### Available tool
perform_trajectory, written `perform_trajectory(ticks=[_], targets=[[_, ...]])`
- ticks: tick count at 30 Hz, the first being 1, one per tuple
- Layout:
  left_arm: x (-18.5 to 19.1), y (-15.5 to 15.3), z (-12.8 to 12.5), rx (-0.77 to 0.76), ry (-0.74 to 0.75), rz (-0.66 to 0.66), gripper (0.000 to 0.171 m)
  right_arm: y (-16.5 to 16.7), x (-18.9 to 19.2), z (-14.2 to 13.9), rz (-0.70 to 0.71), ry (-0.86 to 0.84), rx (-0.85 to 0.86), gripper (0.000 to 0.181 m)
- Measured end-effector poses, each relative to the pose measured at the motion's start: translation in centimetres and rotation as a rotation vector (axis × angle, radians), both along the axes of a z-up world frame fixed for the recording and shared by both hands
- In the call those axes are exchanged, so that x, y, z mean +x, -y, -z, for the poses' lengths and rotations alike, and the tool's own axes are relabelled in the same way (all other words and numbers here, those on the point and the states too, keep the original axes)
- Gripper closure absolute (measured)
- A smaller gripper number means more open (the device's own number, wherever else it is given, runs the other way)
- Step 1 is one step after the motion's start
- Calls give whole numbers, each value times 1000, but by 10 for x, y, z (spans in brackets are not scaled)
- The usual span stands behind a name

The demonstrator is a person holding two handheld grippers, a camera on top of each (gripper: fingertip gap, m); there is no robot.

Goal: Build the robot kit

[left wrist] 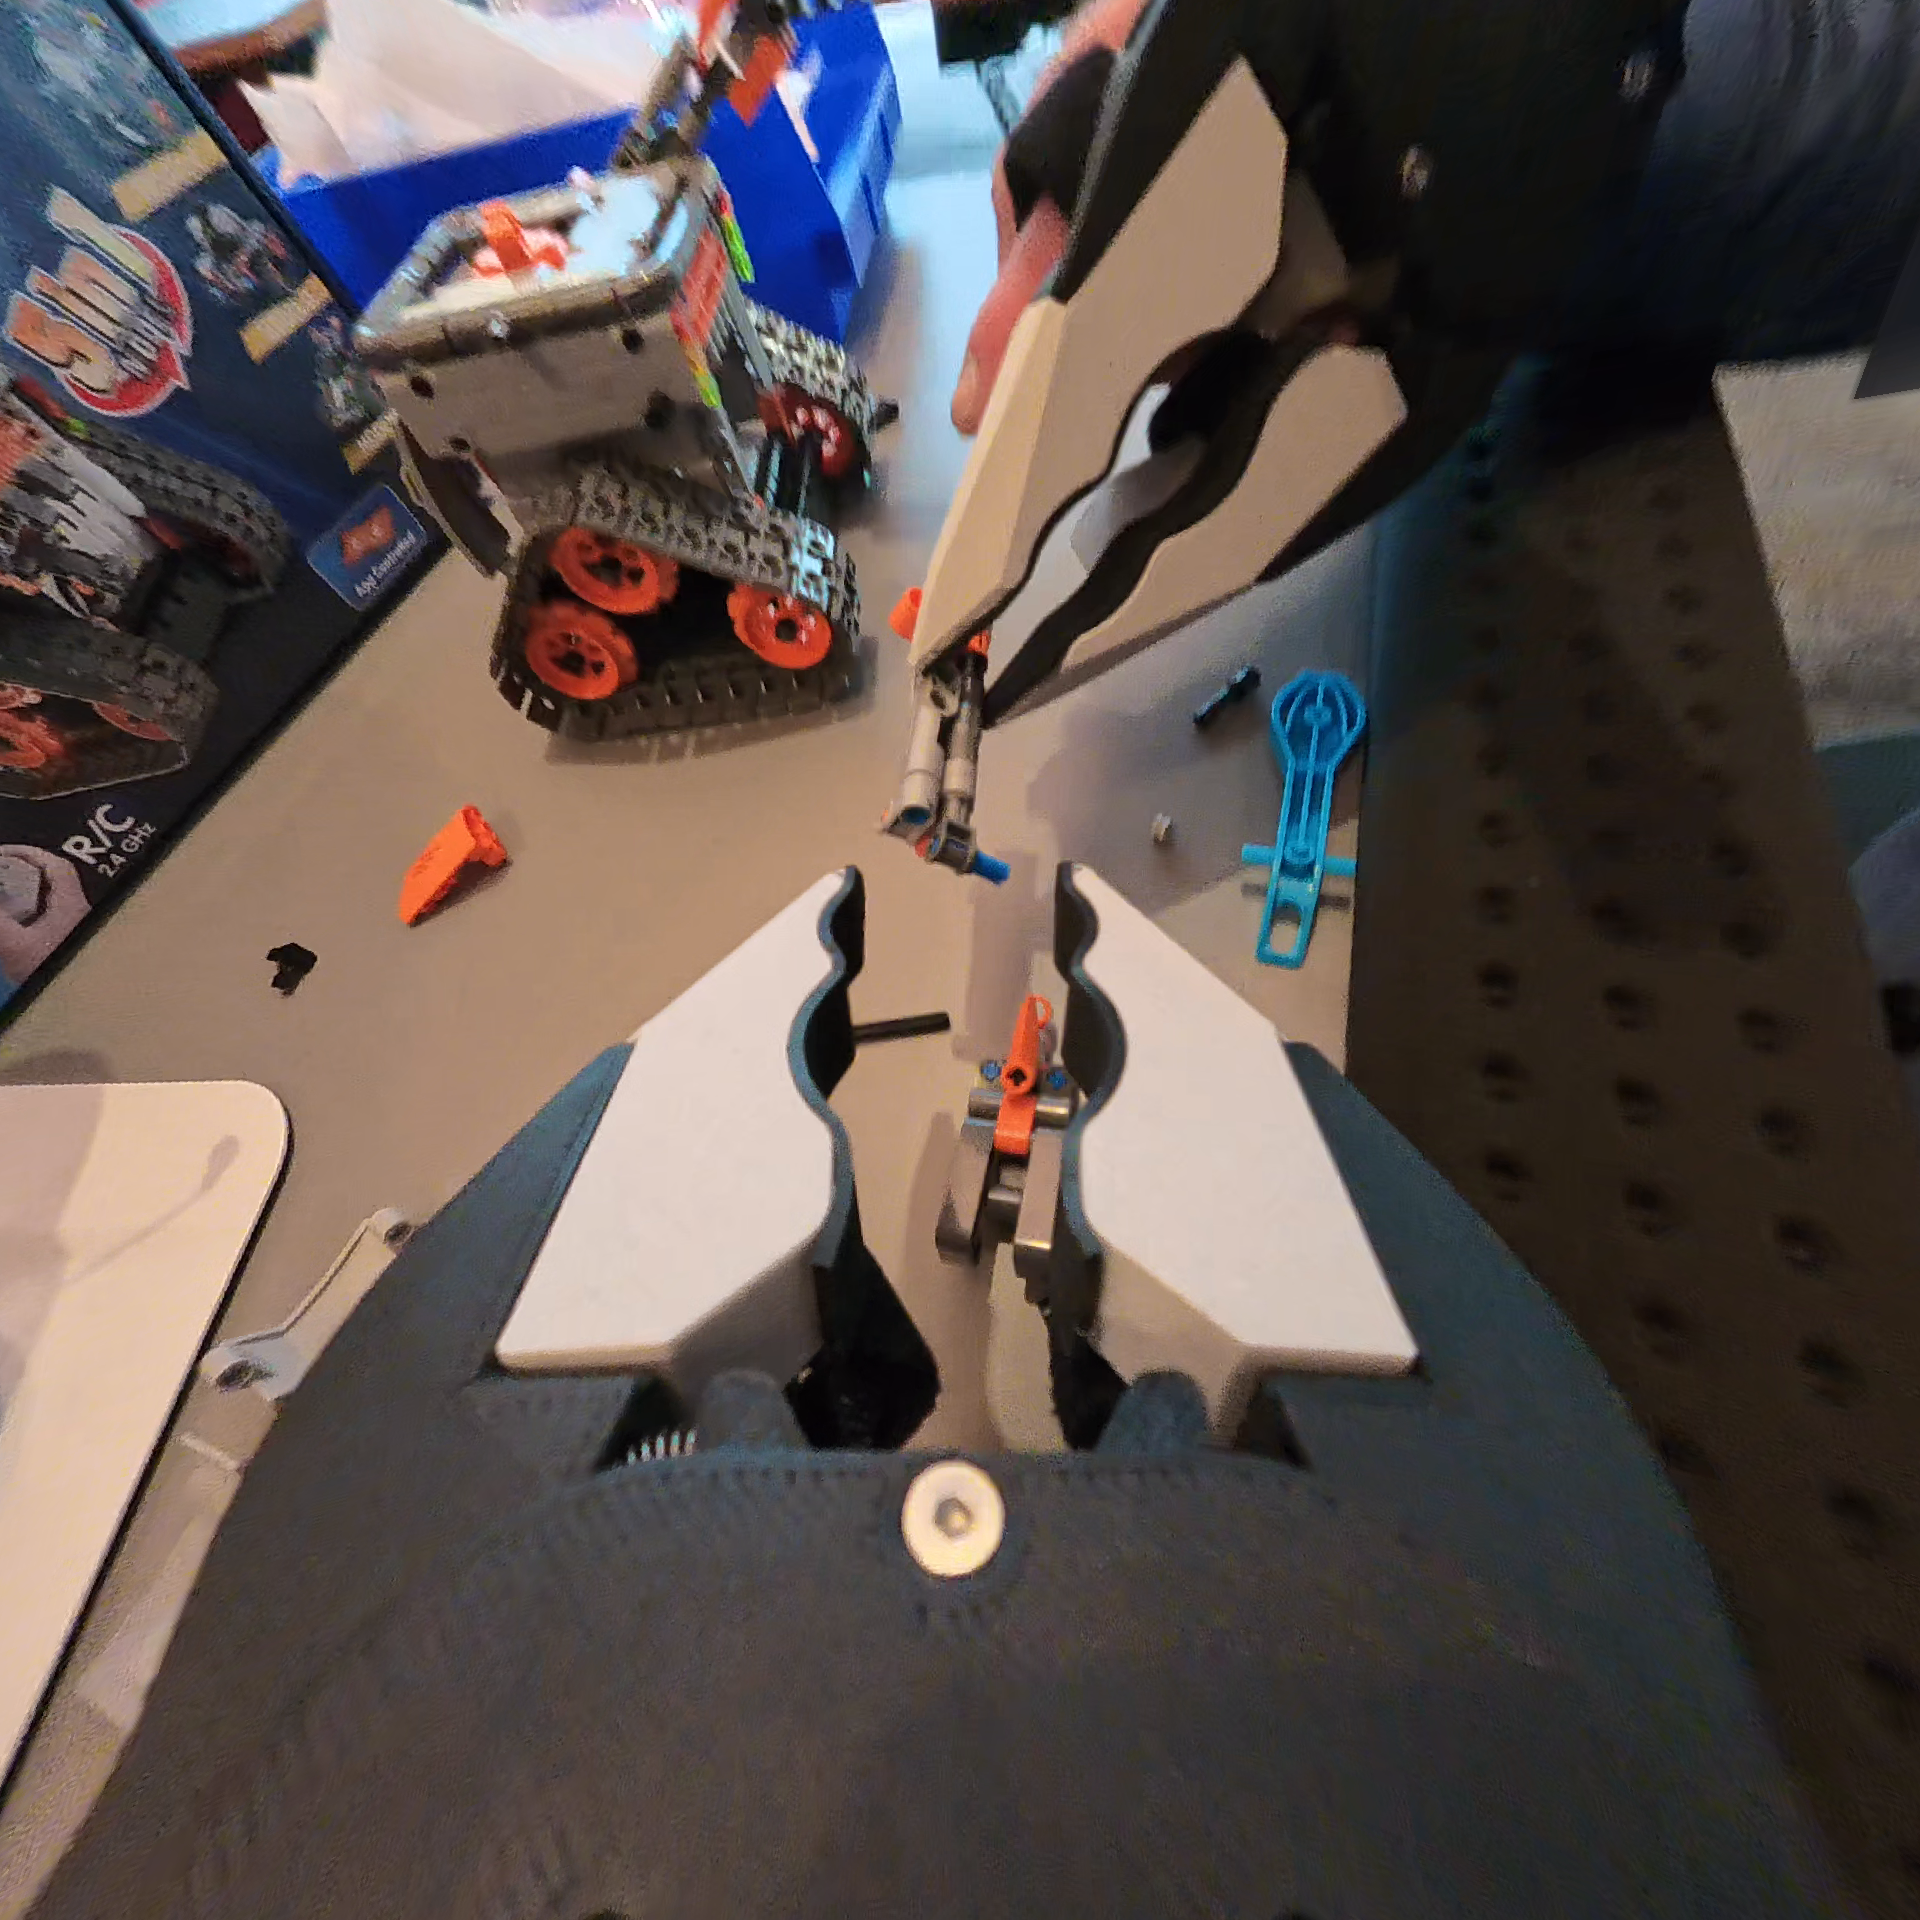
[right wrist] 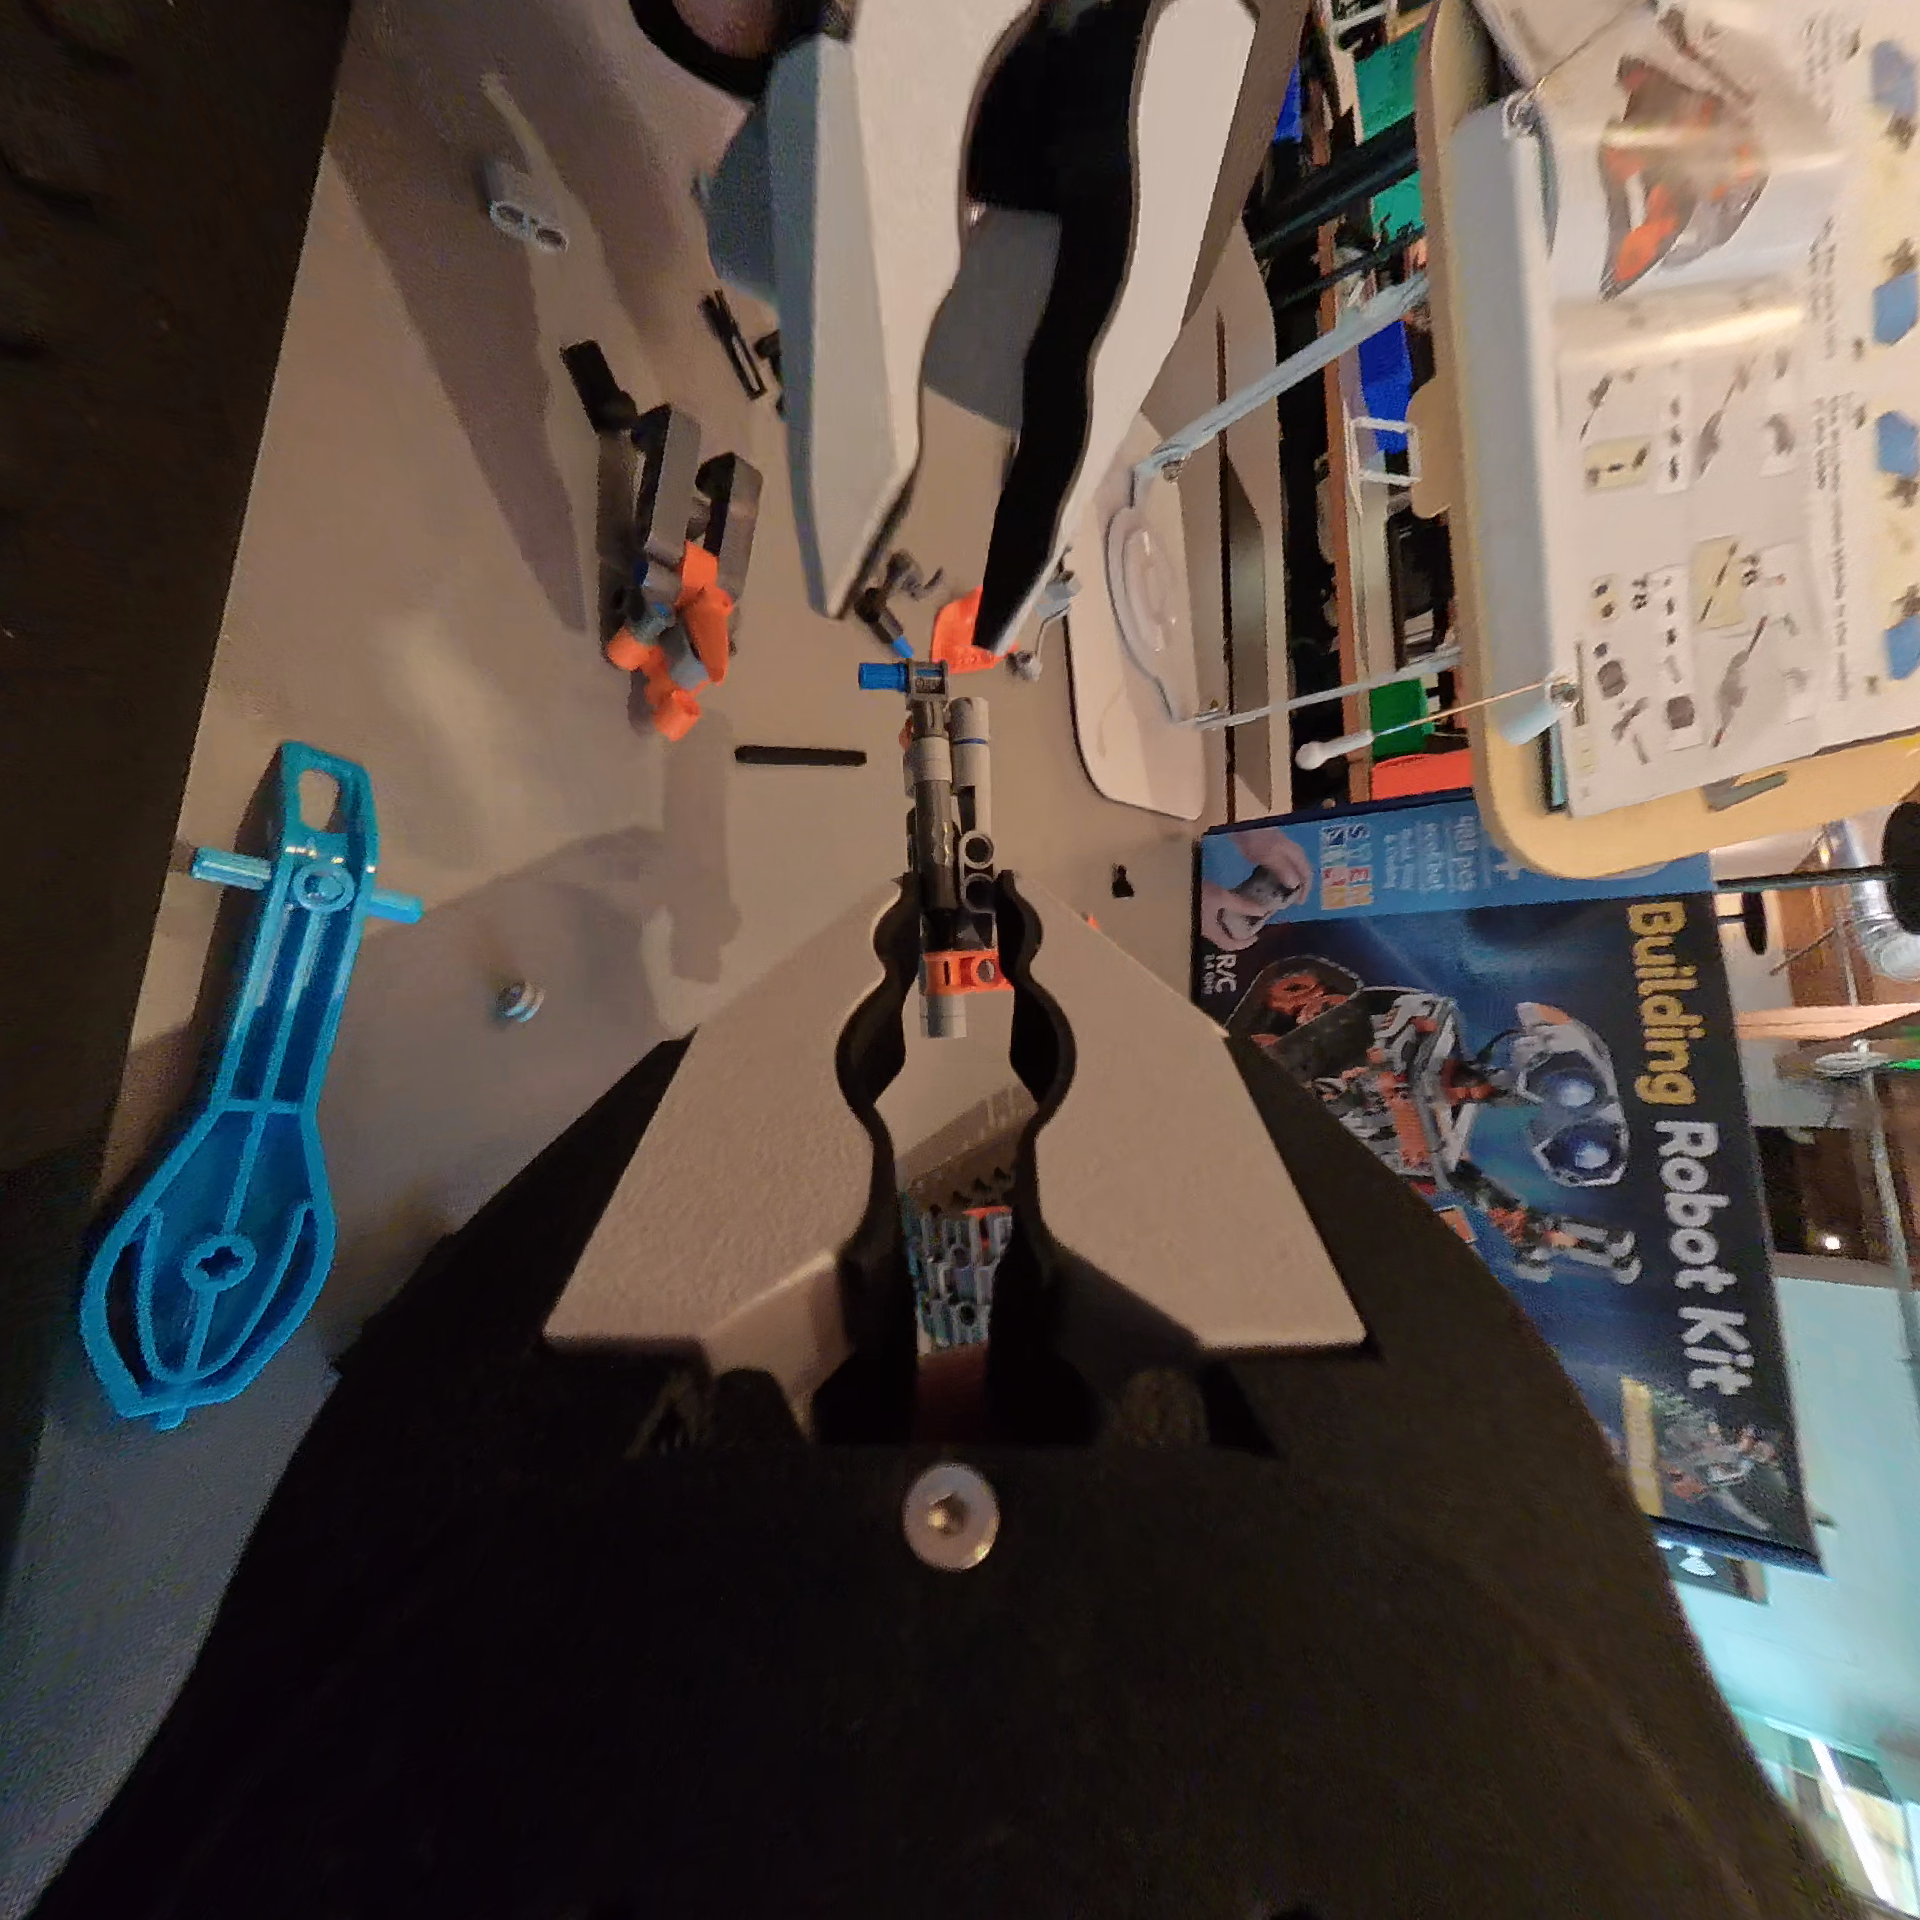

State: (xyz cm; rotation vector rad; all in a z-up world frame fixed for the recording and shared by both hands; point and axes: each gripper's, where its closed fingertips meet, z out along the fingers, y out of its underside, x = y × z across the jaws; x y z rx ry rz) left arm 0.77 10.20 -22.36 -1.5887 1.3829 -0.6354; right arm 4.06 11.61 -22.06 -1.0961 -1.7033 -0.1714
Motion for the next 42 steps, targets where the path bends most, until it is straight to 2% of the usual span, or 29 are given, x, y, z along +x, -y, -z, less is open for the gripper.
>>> perform_trajectory(ticks=[6,8,12,22,34,42], targets=[[-5,1,-13,-51,124,1,147,-3,-18,-19,-55,8,50,170],[-10,-6,-18,-50,166,-37,152,-8,-24,-24,-59,10,67,169],[-22,-14,-32,-90,266,-71,163,-12,-35,-32,-73,-59,78,169],[-25,-19,-34,-56,274,-86,164,-16,-37,-31,-56,-120,94,169],[-21,-16,-30,6,232,-64,165,-12,-32,-28,-71,-190,-95,166],[-18,-13,-29,28,218,-37,165,-5,-26,-26,-109,-274,-378,156]])
